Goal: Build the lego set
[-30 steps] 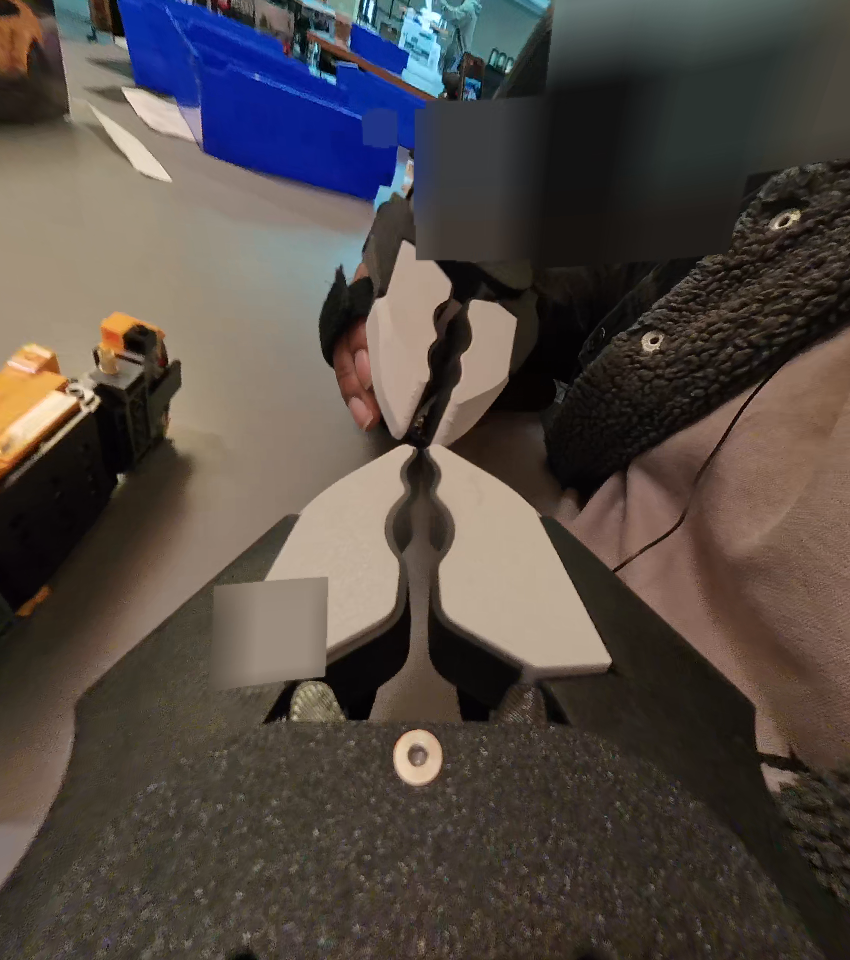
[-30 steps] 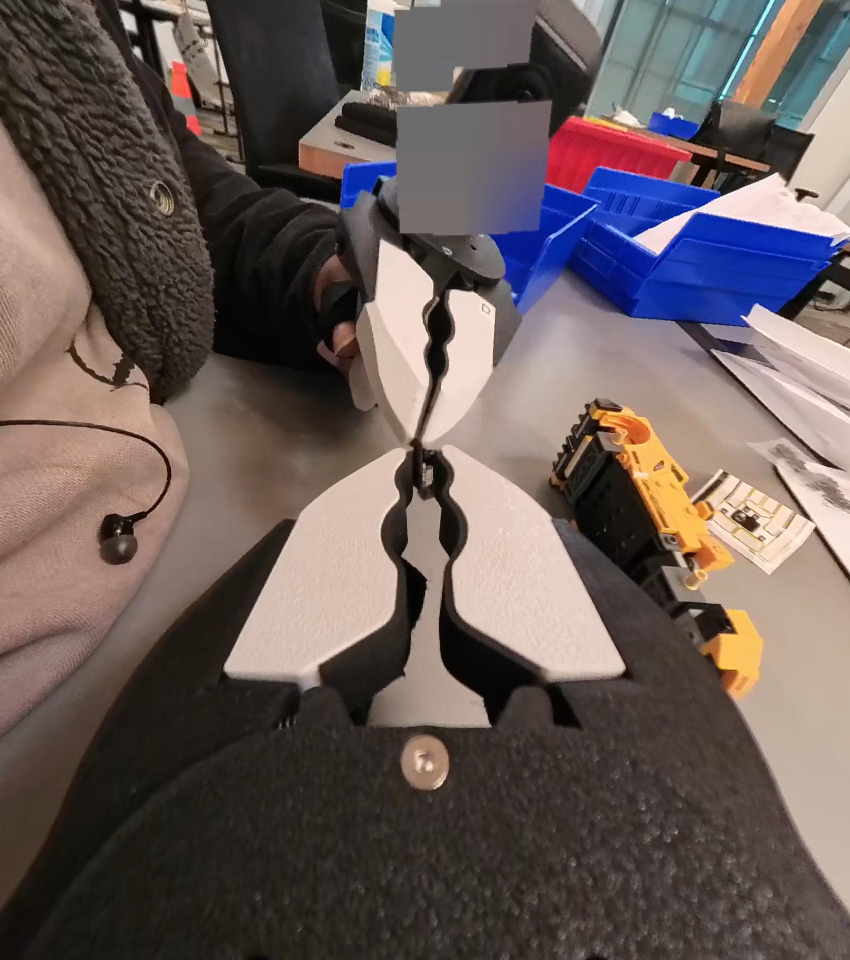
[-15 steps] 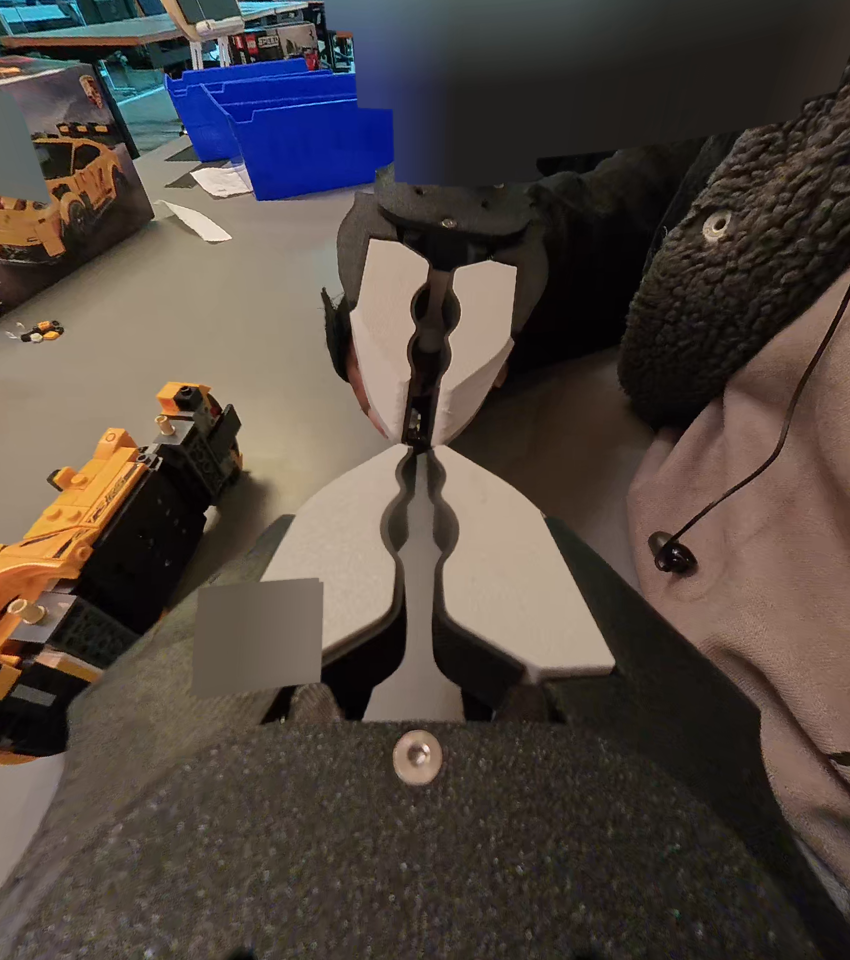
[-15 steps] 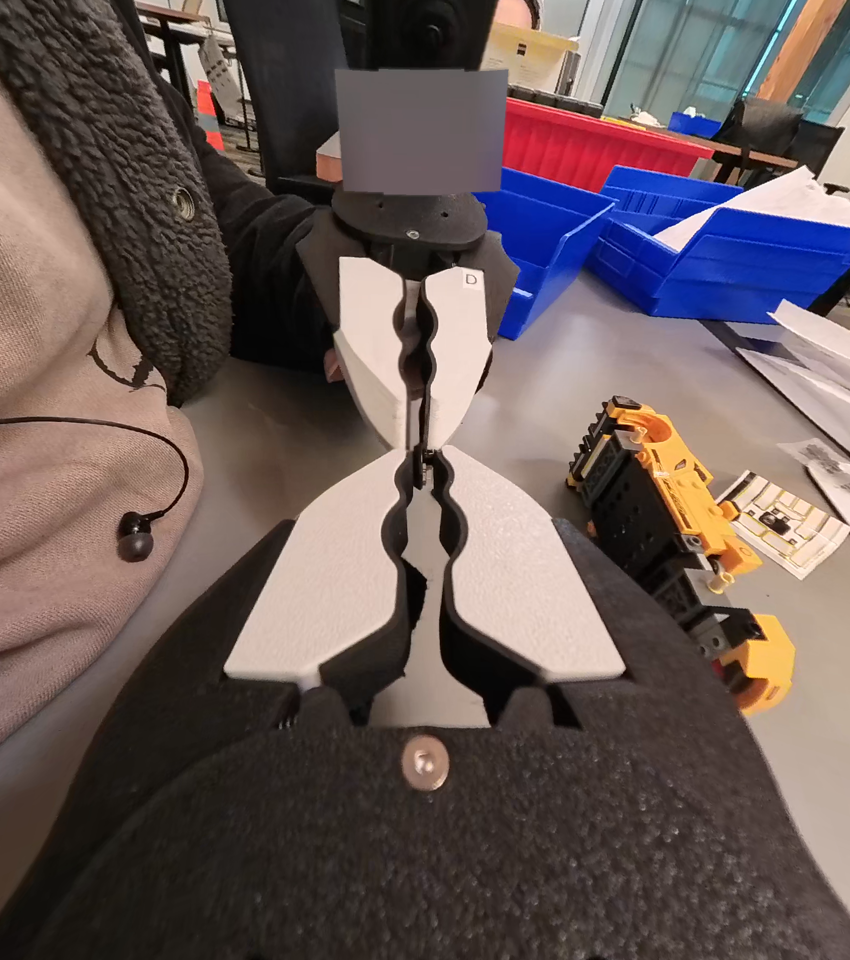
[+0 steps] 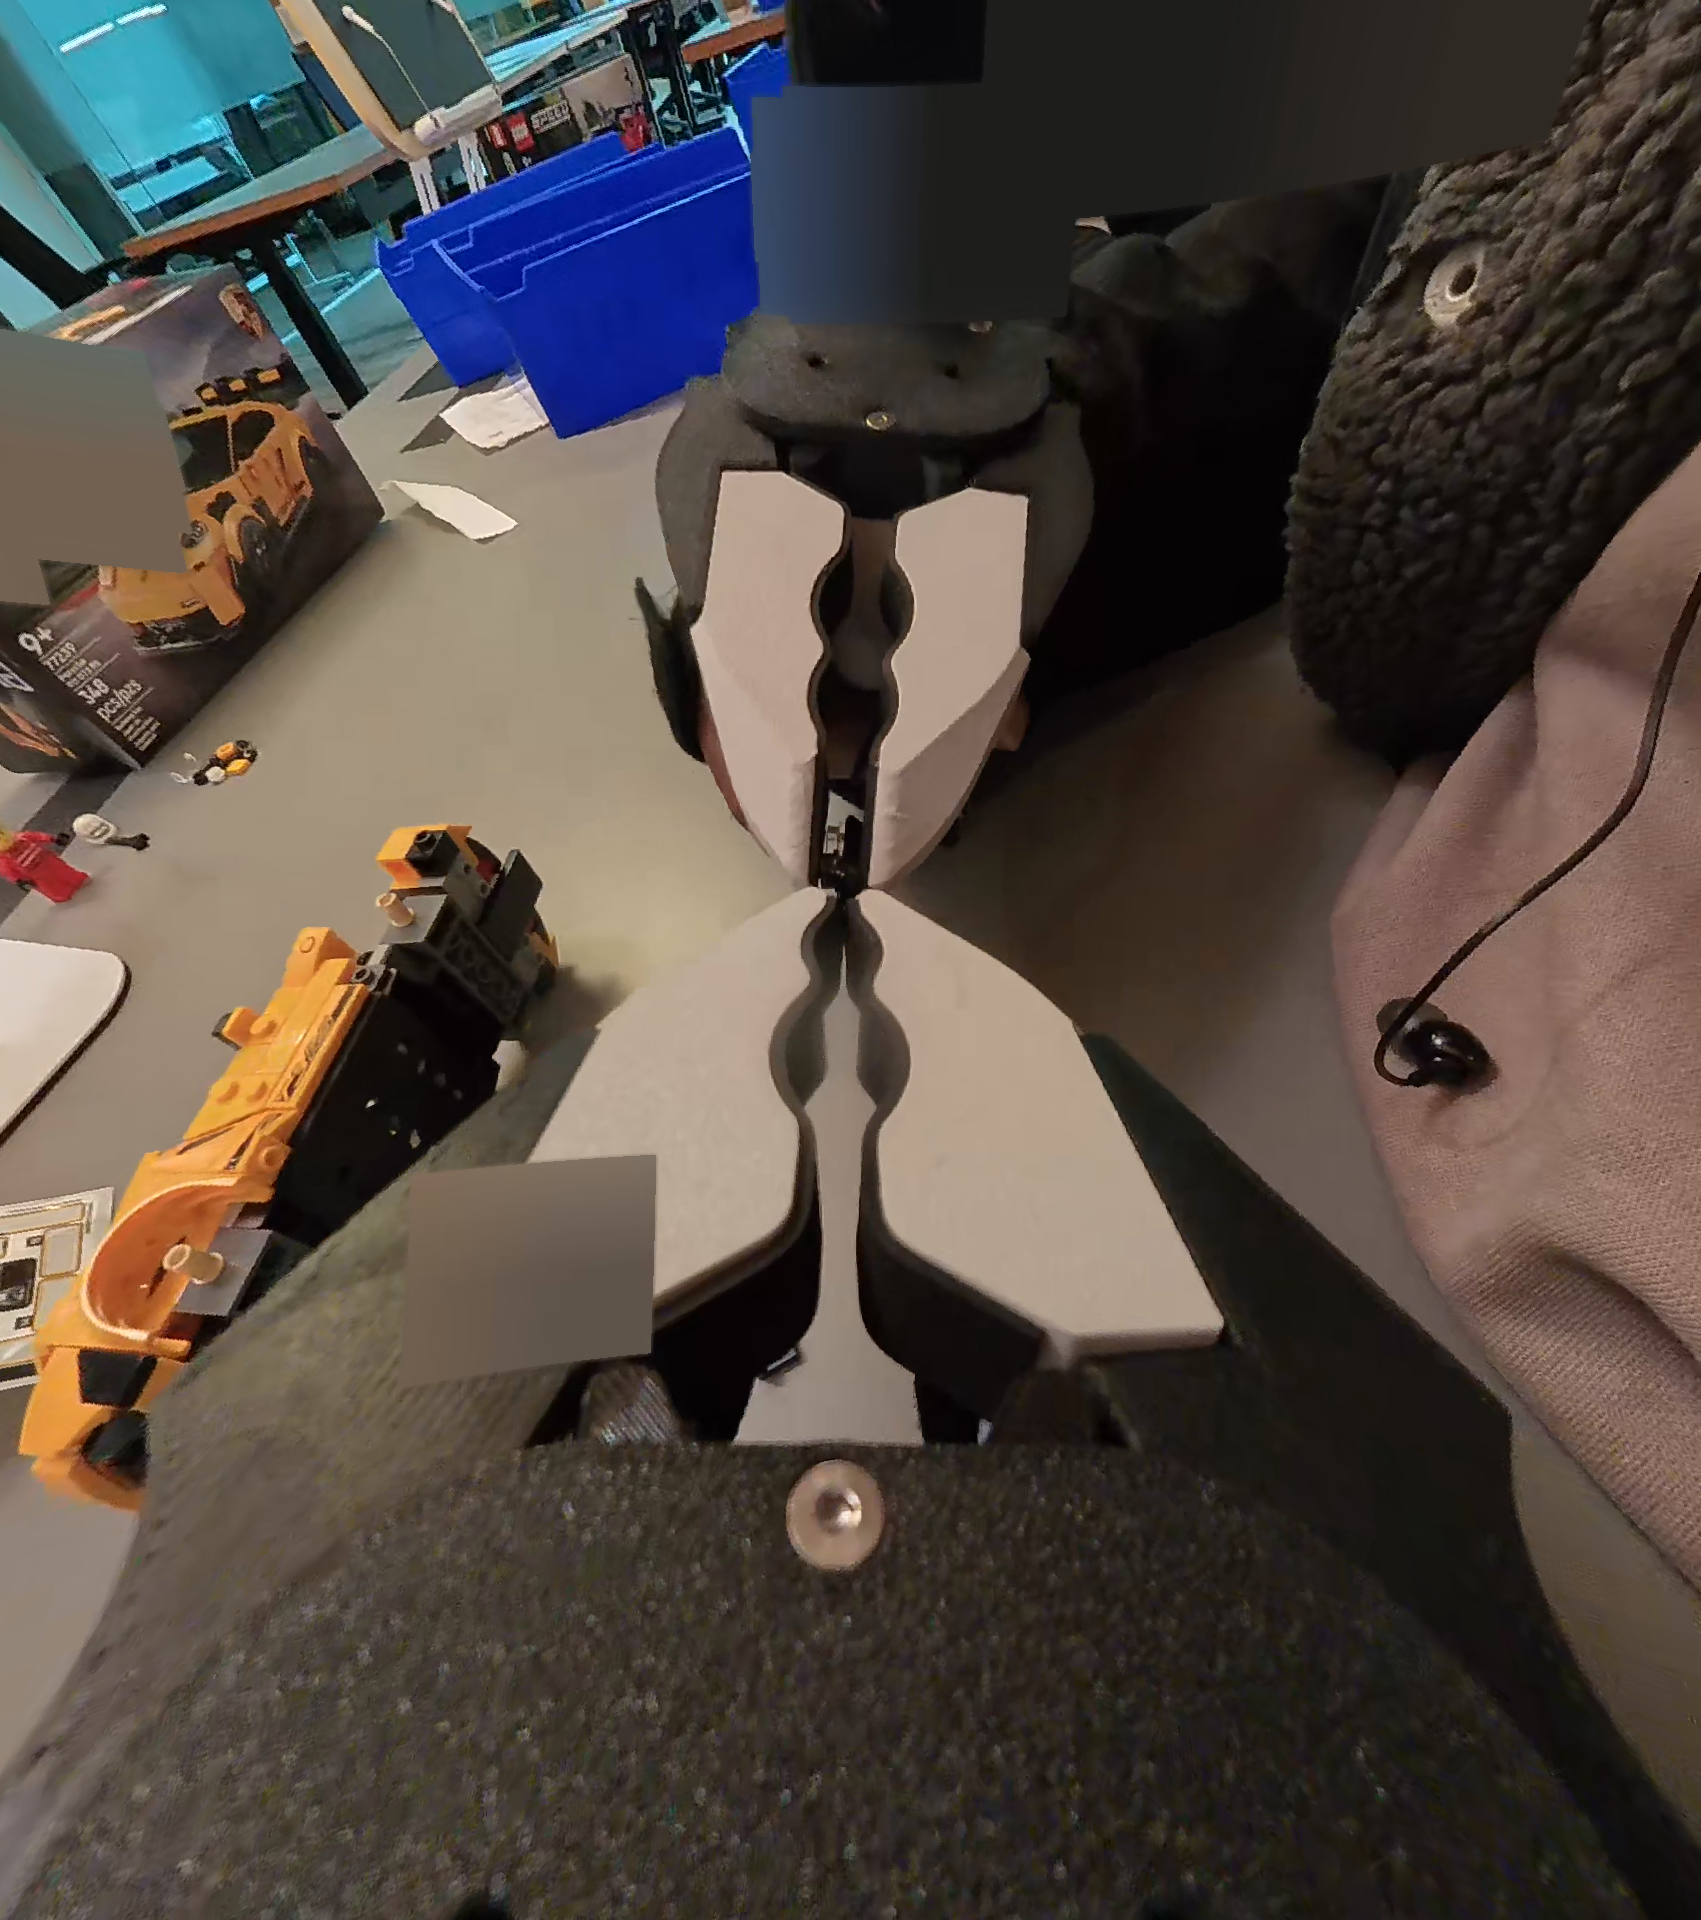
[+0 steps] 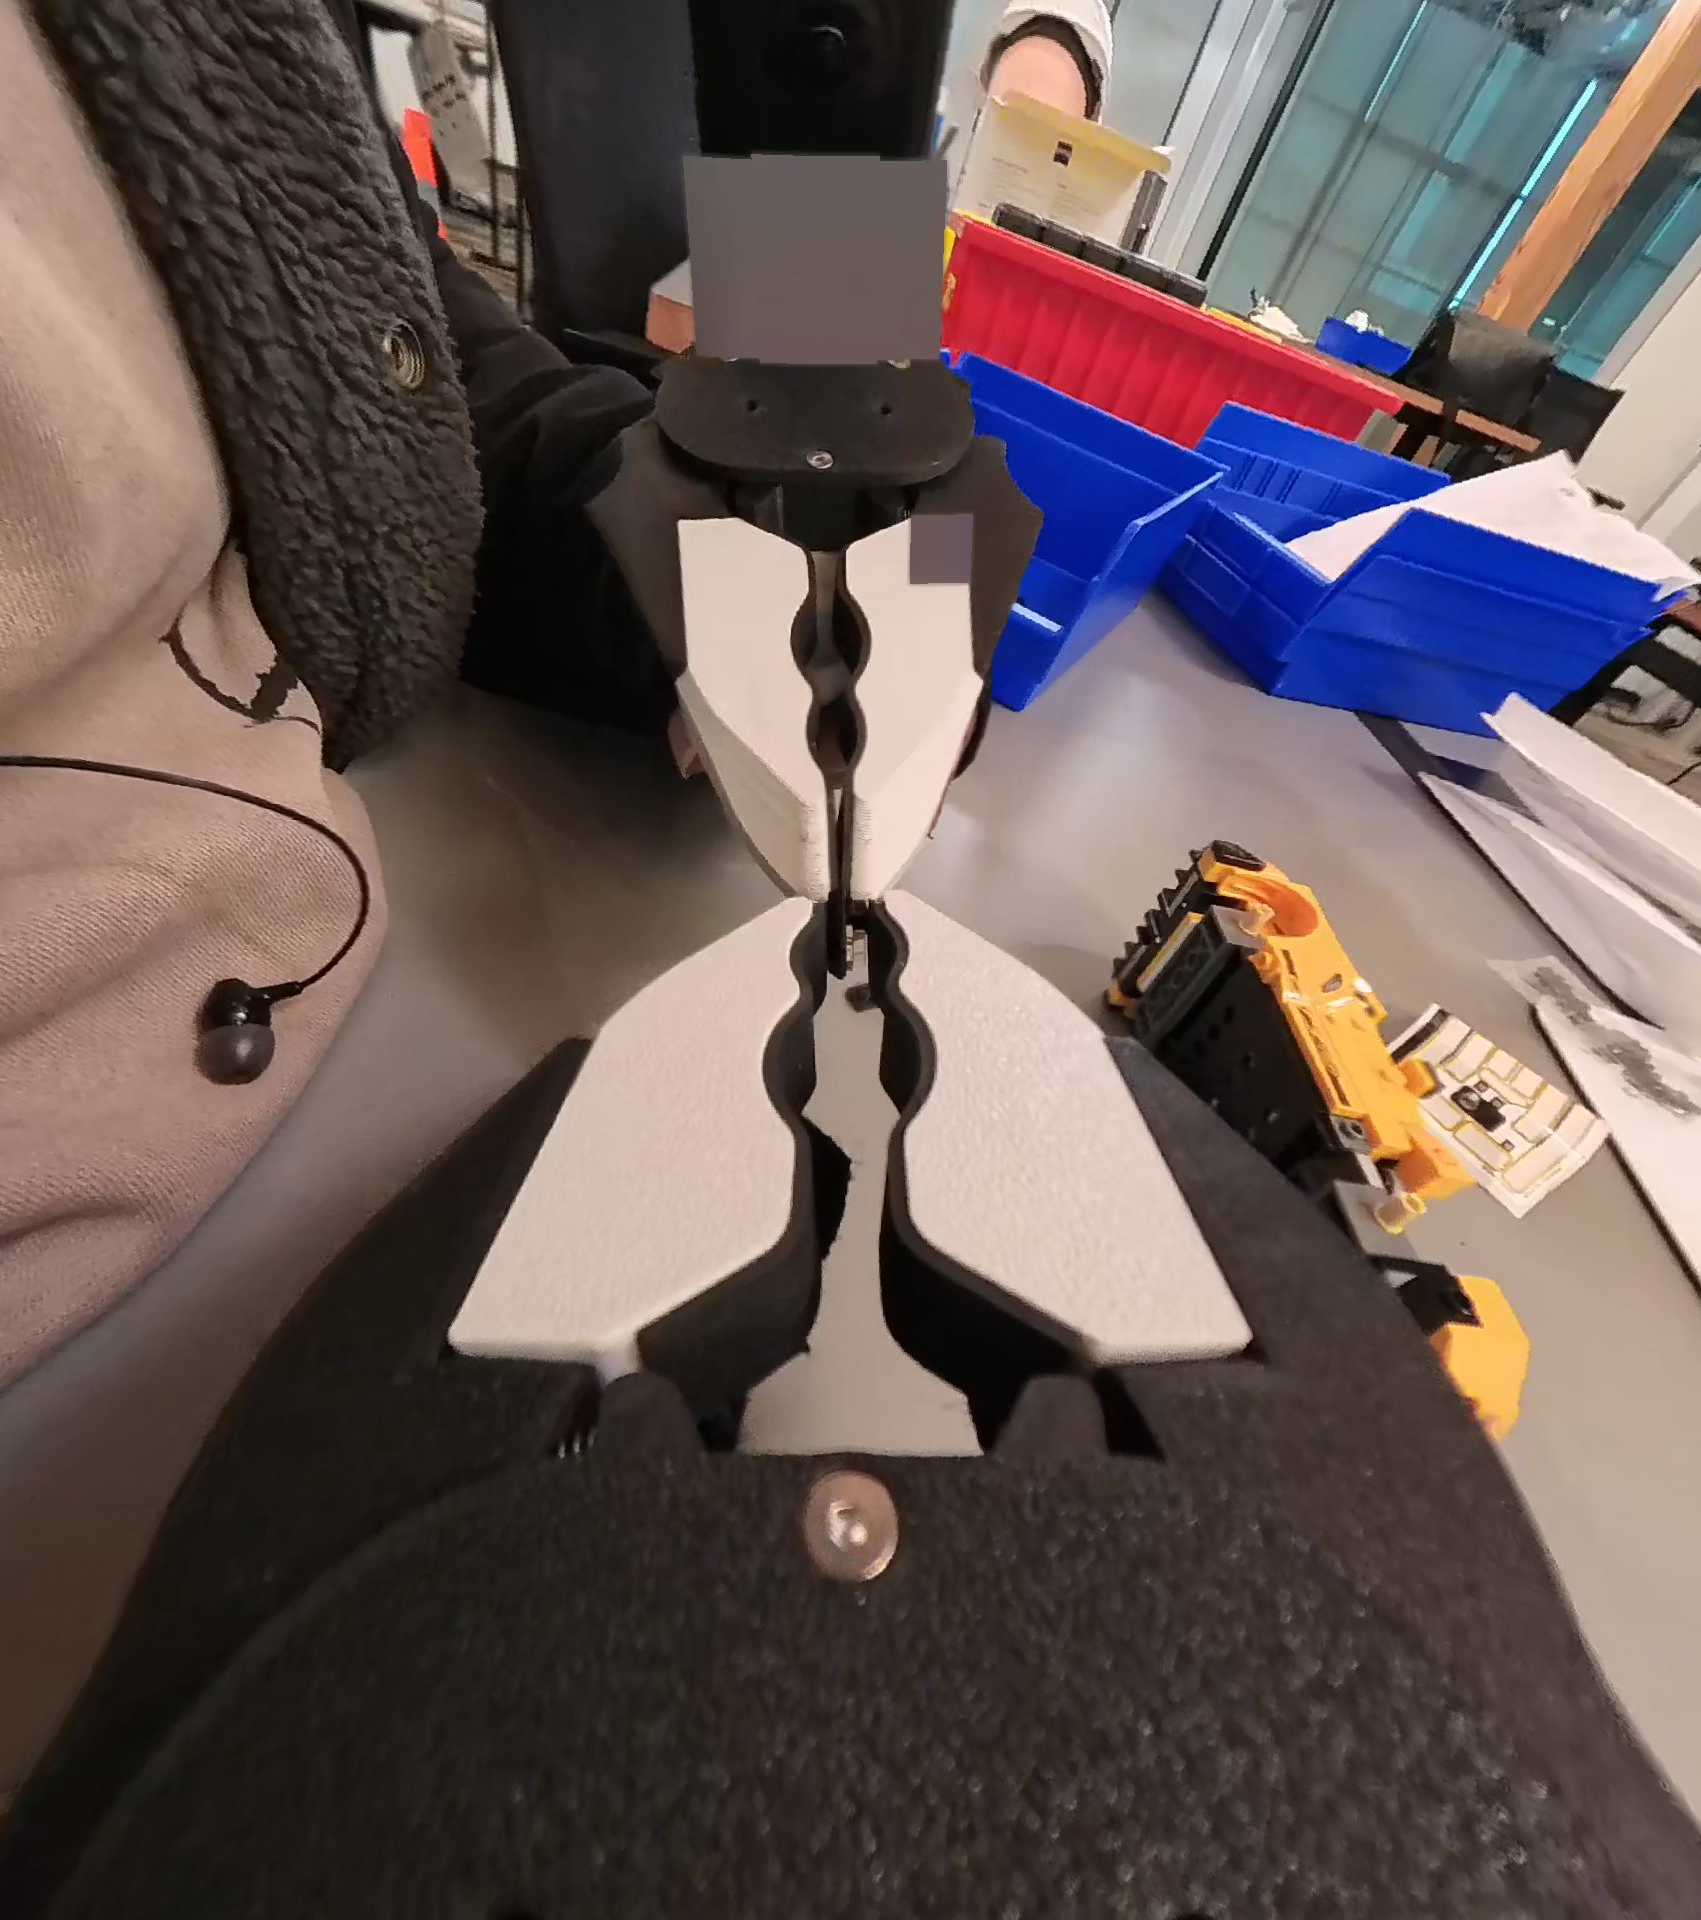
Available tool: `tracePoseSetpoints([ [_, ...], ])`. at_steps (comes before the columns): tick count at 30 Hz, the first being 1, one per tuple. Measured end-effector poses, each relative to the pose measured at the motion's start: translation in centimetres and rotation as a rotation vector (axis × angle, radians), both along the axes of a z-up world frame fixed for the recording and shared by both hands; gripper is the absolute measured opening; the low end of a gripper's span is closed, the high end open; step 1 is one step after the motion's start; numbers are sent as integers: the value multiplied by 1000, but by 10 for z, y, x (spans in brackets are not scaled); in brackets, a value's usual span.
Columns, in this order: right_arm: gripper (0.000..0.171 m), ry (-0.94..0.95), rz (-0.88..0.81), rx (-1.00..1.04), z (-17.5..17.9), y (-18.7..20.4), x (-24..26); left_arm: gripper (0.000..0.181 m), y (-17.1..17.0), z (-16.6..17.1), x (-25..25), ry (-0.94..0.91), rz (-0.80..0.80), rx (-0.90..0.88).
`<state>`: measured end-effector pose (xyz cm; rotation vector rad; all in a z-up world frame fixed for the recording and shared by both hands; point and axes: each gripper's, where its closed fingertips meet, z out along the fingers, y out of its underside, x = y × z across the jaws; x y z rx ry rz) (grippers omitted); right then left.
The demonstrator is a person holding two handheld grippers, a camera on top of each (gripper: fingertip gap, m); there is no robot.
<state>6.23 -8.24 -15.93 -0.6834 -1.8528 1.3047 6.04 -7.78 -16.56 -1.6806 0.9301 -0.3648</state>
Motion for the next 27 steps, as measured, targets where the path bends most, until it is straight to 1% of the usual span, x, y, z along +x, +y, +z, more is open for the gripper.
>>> tracePoseSetpoints([
  [5,7,16,-15,32,1,1,-4,0,0,1,-1,-54,-6,-31],
  [9,7,11,-18,31,0,2,-7,4,1,0,0,-34,-6,-14],
  [12,7,12,-22,29,0,2,-10,5,0,-2,1,-67,-16,-51],
  [14,7,14,-25,34,-1,4,-12,9,-1,-3,3,-161,-37,-150],
  [17,7,18,-27,37,-1,4,-13,16,-2,0,5,-373,-75,-346],
  [21,7,22,-28,47,-2,6,-15,17,-3,5,6,-625,-118,-567],
  [27,7,52,-37,88,-2,6,-15,15,2,3,4,-809,-119,-738],
])
